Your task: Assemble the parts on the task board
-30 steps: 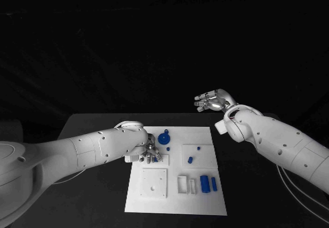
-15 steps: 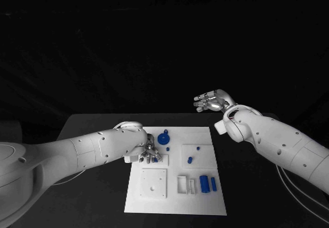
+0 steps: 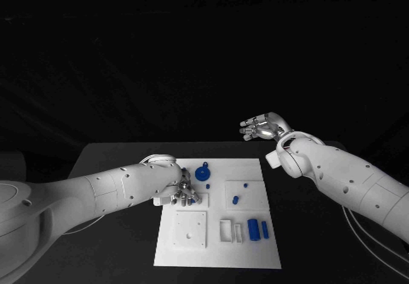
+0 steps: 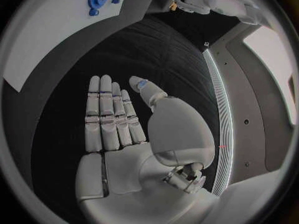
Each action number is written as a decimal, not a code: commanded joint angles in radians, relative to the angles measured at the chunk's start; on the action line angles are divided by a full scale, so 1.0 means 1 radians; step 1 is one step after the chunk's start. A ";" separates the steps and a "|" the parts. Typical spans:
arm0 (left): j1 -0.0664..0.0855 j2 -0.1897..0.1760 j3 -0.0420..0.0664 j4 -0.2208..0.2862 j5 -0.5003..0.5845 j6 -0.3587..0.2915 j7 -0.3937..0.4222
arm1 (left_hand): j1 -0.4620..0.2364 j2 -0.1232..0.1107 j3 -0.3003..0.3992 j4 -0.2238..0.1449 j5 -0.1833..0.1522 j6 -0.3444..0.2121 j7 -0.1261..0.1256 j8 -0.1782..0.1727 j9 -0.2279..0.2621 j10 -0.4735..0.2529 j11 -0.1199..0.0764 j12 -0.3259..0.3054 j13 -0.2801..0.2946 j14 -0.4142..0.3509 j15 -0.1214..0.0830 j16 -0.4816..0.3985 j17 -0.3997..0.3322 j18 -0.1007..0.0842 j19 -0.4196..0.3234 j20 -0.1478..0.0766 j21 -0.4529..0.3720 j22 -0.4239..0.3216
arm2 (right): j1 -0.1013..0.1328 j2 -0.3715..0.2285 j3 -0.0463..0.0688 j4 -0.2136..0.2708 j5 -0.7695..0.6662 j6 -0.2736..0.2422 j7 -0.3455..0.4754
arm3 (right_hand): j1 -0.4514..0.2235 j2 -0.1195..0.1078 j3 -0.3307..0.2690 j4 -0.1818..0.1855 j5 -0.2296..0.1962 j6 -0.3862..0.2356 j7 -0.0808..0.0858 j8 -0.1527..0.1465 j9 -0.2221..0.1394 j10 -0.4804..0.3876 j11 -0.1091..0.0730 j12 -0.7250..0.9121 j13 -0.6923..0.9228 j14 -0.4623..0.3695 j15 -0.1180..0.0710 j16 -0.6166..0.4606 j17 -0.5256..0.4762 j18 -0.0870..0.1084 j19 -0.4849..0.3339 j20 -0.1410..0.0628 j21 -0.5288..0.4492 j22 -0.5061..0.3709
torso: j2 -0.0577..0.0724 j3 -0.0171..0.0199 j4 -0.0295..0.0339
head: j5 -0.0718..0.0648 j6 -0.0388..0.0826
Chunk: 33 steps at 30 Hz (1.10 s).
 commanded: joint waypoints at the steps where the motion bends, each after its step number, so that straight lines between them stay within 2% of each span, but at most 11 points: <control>1: -0.005 0.000 -0.002 0.000 -0.002 -0.003 0.004 | 0.011 -0.007 -0.023 0.014 -0.019 -0.010 0.005 0.001 0.002 0.049 0.005 -0.010 0.002 -0.008 -0.001 -0.010 -0.009 -0.013 -0.001 0.004 -0.007 0.016 | -0.001 0.000 0.001 -0.001 0.003 0.008 0.002 | -0.009 -0.002 0.000 0.000 0.005 -0.004 0.001 0.000 0.000 -0.006 0.003 -0.003 -0.002 -0.009 0.000 -0.005 -0.001 -0.004 -0.004 0.002 0.001 -0.003 | 0.000 -0.0001 0.0002 | -0.003 -0.002; 2: -0.005 -0.001 -0.002 -0.001 -0.002 -0.005 0.003 | 0.010 -0.008 -0.027 0.018 -0.025 -0.011 0.005 0.001 0.002 0.049 0.006 -0.011 0.002 -0.008 -0.001 -0.011 -0.011 -0.012 -0.001 0.004 -0.008 0.016 | -0.001 -0.001 0.001 -0.001 0.004 0.007 0.002 | -0.009 -0.002 0.000 0.000 0.005 -0.004 0.001 0.000 0.000 -0.006 0.003 -0.003 -0.002 -0.009 0.000 -0.005 -0.001 -0.004 -0.004 0.002 0.001 -0.003 | 0.000 -0.0001 0.0002 | -0.003 -0.002; 5: -0.005 -0.004 -0.002 -0.002 -0.003 -0.009 0.002 | -0.001 -0.015 -0.042 0.038 -0.114 -0.008 0.008 0.001 0.006 0.049 0.007 -0.013 0.004 -0.010 0.000 -0.015 -0.017 -0.013 -0.001 0.005 -0.010 0.016 | -0.001 -0.001 0.001 -0.001 0.006 0.004 0.003 | -0.011 -0.001 -0.001 0.001 0.004 -0.004 0.000 0.000 0.000 -0.007 0.002 -0.003 -0.002 -0.010 0.000 -0.004 -0.001 -0.003 -0.003 0.002 -0.001 -0.008 | 0.000 0.0000 -0.0001 | -0.003 -0.001; 8: -0.005 -0.007 -0.002 -0.002 -0.004 -0.014 0.001 | 0.000 -0.029 -0.045 0.061 -0.129 -0.008 0.009 0.001 0.010 0.049 0.008 -0.015 0.006 -0.011 0.001 -0.018 -0.021 -0.013 -0.002 0.006 -0.012 0.016 | -0.001 -0.002 0.001 -0.001 0.007 0.003 0.003 | -0.011 -0.001 -0.002 0.001 0.004 -0.004 0.000 0.000 0.000 -0.007 0.003 -0.003 -0.002 -0.012 0.001 -0.005 -0.001 -0.004 -0.004 0.003 -0.002 -0.011 | 0.000 -0.0003 0.0000 | -0.003 -0.001; 9: -0.005 -0.008 -0.002 -0.002 -0.004 -0.015 0.001 | -0.007 -0.039 -0.046 0.073 -0.170 -0.007 0.010 0.002 0.011 0.049 0.009 -0.017 0.006 -0.012 0.001 -0.020 -0.024 -0.013 -0.002 0.006 -0.013 0.016 | -0.001 -0.003 0.001 -0.001 0.007 0.002 0.003 | -0.011 -0.001 -0.002 0.001 0.004 -0.004 0.000 0.000 0.000 -0.007 0.003 -0.003 -0.002 -0.012 0.001 -0.005 -0.001 -0.004 -0.004 0.003 -0.002 -0.012 | 0.000 0.0000 0.0000 | -0.002 -0.001; 14: -0.005 -0.014 -0.002 -0.001 -0.005 -0.008 -0.001 | -0.012 -0.115 0.018 0.147 -0.281 -0.002 0.014 0.001 0.021 0.049 0.011 -0.021 0.009 -0.014 0.004 -0.021 -0.027 -0.013 -0.006 0.009 -0.017 0.016 | -0.002 -0.004 0.001 -0.001 0.008 0.004 0.003 | -0.014 -0.001 -0.003 0.002 0.006 -0.004 0.000 0.000 0.000 -0.007 0.002 -0.003 -0.002 -0.013 0.001 -0.004 -0.001 -0.003 -0.002 0.004 -0.004 -0.018 | 0.000 0.0001 0.0000 | -0.004 -0.002; 16: -0.005 -0.016 -0.002 0.000 -0.006 -0.004 -0.001 | -0.004 -0.150 0.041 0.191 -0.292 -0.003 0.013 0.002 0.030 0.049 0.011 -0.027 0.010 -0.019 0.006 -0.024 -0.031 -0.013 -0.011 0.010 -0.023 0.016 | -0.003 -0.004 0.001 -0.001 0.009 0.005 0.004 | -0.015 -0.001 -0.004 0.003 0.006 -0.004 0.000 0.000 0.000 -0.007 0.002 -0.003 -0.002 -0.012 0.001 -0.004 -0.001 -0.003 -0.001 0.004 -0.004 -0.020 | 0.000 0.0000 0.0003 | -0.004 -0.002; 19: -0.005 -0.020 -0.001 0.000 -0.008 0.004 -0.001 | 0.010 -0.176 0.035 0.239 -0.299 -0.005 0.015 0.001 0.036 0.048 0.013 -0.030 0.013 -0.020 0.006 -0.026 -0.035 -0.015 -0.009 0.010 -0.027 0.017 | -0.004 -0.006 0.001 -0.002 0.010 0.005 0.004 | -0.016 -0.001 -0.006 0.004 0.007 -0.005 0.000 0.000 0.000 -0.007 0.003 -0.003 -0.002 -0.013 0.001 -0.003 -0.001 -0.004 0.000 0.004 -0.005 -0.024 | 0.000 0.0000 0.0006 | -0.004 -0.001; 23: -0.004 -0.028 -0.001 0.005 -0.009 0.018 0.002 | 0.012 -0.202 0.025 0.267 -0.301 -0.012 0.018 0.001 0.034 0.048 0.015 -0.040 0.011 -0.029 0.007 -0.030 -0.041 -0.016 -0.015 0.011 -0.031 0.017 | -0.005 -0.008 0.001 -0.001 0.012 0.008 0.004 | -0.015 0.000 -0.008 0.004 0.008 -0.004 0.000 0.000 0.000 -0.008 0.002 -0.003 -0.002 -0.014 0.001 -0.003 -0.001 -0.004 0.003 0.004 -0.008 -0.033 | 0.000 0.0002 0.0005 | -0.004 -0.003; 29: -0.003 -0.044 0.007 0.015 0.000 0.020 0.006 | 0.015 -0.212 0.018 0.284 -0.302 -0.024 0.021 0.001 0.033 0.047 0.017 -0.052 0.012 -0.042 0.009 -0.028 -0.045 -0.016 -0.024 0.013 -0.039 0.016 | -0.008 -0.011 0.001 -0.001 0.014 0.011 0.004 | -0.015 0.000 -0.008 0.004 0.008 -0.003 -0.001 0.000 0.000 -0.007 0.002 -0.003 -0.001 -0.013 0.001 -0.002 0.000 -0.004 0.004 0.004 -0.007 -0.034 | 0.000 -0.0002 0.0007 | -0.004 -0.002; 33: -0.002 -0.053 0.020 0.022 0.020 0.029 0.007 | 0.017 -0.215 0.014 0.287 -0.303 -0.029 0.023 0.001 0.032 0.046 0.018 -0.055 0.014 -0.047 0.010 -0.029 -0.050 -0.017 -0.027 0.013 -0.044 0.016 | -0.011 -0.012 0.001 -0.001 0.014 0.017 0.004 | -0.015 -0.003 -0.012 0.004 0.010 -0.006 0.000 0.000 0.000 -0.008 0.002 -0.003 -0.002 -0.014 0.001 -0.003 0.000 -0.004 0.004 0.004 -0.008 -0.039 | 0.000 0.0000 0.0008 | -0.003 -0.002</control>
